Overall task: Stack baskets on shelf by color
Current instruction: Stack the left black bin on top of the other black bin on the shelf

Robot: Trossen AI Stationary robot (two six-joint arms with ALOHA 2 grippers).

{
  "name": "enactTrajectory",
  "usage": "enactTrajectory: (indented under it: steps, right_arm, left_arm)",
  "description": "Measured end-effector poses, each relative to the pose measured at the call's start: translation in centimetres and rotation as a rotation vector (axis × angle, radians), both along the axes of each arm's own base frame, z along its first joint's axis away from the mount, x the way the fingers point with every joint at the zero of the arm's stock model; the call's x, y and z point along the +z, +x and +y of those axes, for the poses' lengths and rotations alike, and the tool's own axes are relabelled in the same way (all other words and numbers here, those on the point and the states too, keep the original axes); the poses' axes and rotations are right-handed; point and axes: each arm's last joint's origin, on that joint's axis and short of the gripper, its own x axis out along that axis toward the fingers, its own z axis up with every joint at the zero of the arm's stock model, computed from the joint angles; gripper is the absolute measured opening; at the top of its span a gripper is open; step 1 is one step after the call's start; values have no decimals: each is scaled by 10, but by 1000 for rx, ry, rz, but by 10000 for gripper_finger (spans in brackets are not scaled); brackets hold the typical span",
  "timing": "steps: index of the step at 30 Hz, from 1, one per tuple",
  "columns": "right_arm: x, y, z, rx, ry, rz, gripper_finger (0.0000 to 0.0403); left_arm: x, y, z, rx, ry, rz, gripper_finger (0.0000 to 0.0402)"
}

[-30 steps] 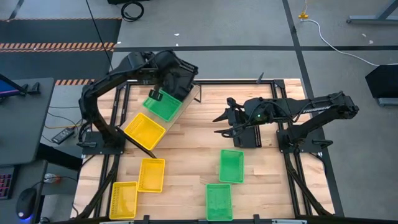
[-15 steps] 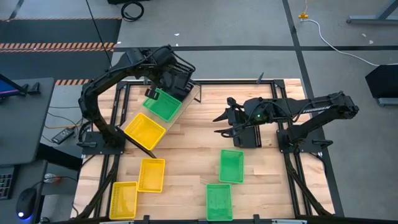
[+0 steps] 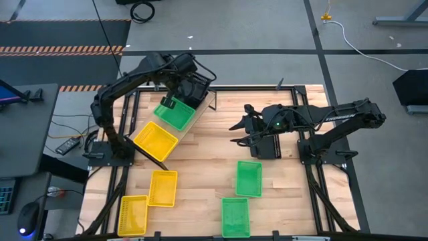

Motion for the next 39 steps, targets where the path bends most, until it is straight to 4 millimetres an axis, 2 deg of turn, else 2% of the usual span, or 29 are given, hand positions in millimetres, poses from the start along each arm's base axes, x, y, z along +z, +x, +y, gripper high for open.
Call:
enactTrajectory:
  steps: [4, 11, 20, 26, 30, 39]
  right_arm:
    - [0, 0, 0, -7, 14, 3, 197]
    - [-1, 0, -2, -14, 14, 7, 197]
    - [-1, 0, -7, -32, 13, 6, 197]
    - [-1, 0, -7, -32, 13, 6, 197]
    - [-1, 1, -7, -32, 13, 6, 197]
    - [-1, 1, -7, -21, -10, 7, 197]
  left_arm:
    - [-5, 0, 1, -4, -26, 35, 11]
    - [-6, 2, -3, -31, -109, -1, 29]
    - [-6, 1, -3, -9, -125, 2, 46]
    - [-6, 2, -1, 20, -67, 14, 69]
    - [-4, 4, 2, 117, -26, -29, 79]
    - [-3, 10, 2, 173, -15, -101, 83]
